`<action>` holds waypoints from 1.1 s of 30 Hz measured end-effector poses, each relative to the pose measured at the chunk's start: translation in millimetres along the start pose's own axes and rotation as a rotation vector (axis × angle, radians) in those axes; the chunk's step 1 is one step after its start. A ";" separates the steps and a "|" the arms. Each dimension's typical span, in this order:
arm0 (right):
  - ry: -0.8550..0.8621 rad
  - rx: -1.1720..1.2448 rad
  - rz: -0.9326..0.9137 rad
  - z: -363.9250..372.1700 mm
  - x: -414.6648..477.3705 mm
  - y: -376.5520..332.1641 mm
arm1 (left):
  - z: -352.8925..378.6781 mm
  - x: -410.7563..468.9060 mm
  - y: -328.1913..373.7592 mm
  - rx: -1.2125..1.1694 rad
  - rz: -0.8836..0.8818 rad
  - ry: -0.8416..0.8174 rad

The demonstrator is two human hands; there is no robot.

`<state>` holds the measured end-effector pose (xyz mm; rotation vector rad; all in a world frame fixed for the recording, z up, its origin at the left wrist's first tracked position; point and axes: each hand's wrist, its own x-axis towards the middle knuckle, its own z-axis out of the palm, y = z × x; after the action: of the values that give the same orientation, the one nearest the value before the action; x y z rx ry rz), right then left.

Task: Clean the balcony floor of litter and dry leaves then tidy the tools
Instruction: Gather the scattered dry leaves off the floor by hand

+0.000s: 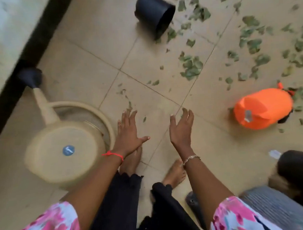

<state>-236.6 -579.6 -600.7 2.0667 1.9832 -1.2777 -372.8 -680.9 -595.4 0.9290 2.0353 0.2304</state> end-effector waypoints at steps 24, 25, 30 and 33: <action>0.333 -0.149 -0.660 154.1 196.1 -35.1 | 80.3 148.2 -72.1 0.030 -0.112 0.524; 0.320 -0.139 -0.685 155.0 198.1 -37.1 | 80.4 150.3 -71.0 0.027 -0.128 0.551; 0.236 -0.130 -0.807 152.7 199.5 -28.7 | 85.9 153.3 -69.7 0.075 -0.104 0.592; 0.176 -0.130 -0.862 149.3 197.9 -24.2 | 86.8 155.0 -72.0 0.093 -0.068 0.599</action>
<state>-362.5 -487.6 -795.0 1.3021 3.1033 -0.9732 -397.9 -639.9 -780.8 0.9172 2.6406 0.4184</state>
